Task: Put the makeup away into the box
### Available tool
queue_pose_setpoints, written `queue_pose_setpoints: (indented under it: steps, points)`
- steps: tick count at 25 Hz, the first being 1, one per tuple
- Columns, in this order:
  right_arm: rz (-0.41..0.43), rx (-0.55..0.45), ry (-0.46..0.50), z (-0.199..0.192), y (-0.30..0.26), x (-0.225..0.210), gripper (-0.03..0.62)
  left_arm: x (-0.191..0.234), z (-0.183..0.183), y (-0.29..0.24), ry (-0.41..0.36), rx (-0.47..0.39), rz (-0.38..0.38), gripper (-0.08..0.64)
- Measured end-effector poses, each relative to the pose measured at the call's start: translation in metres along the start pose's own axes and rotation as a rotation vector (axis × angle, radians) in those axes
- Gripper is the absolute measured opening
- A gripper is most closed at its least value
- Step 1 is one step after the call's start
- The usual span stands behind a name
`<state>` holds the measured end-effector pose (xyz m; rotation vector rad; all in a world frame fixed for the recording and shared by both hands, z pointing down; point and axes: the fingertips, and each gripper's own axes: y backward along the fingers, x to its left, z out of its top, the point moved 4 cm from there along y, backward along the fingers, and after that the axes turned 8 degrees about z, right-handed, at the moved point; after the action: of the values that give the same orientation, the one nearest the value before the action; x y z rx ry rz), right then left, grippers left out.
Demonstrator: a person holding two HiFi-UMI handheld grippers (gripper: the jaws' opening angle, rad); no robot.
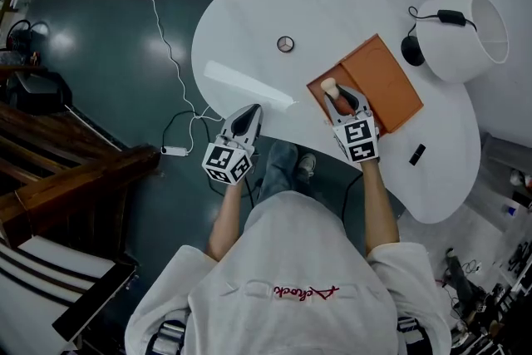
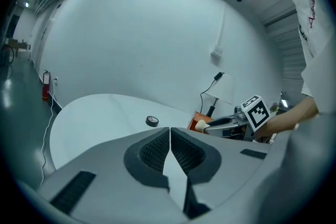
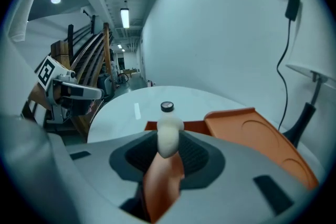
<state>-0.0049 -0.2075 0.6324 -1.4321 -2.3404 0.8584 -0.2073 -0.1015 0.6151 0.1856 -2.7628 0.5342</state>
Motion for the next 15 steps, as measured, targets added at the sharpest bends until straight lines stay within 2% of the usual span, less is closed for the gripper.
queue_pose_setpoints:
  steps: [9, 15]
  points:
    - [0.050, 0.173, -0.073, -0.035, -0.034, -0.005, 0.133, 0.002, 0.000, -0.008, -0.005, 0.012, -0.007, 0.015]
    - [0.068, 0.179, -0.091, -0.037, -0.034, -0.005, 0.166, 0.001, -0.001, -0.008, -0.003, 0.020, -0.016, 0.014]
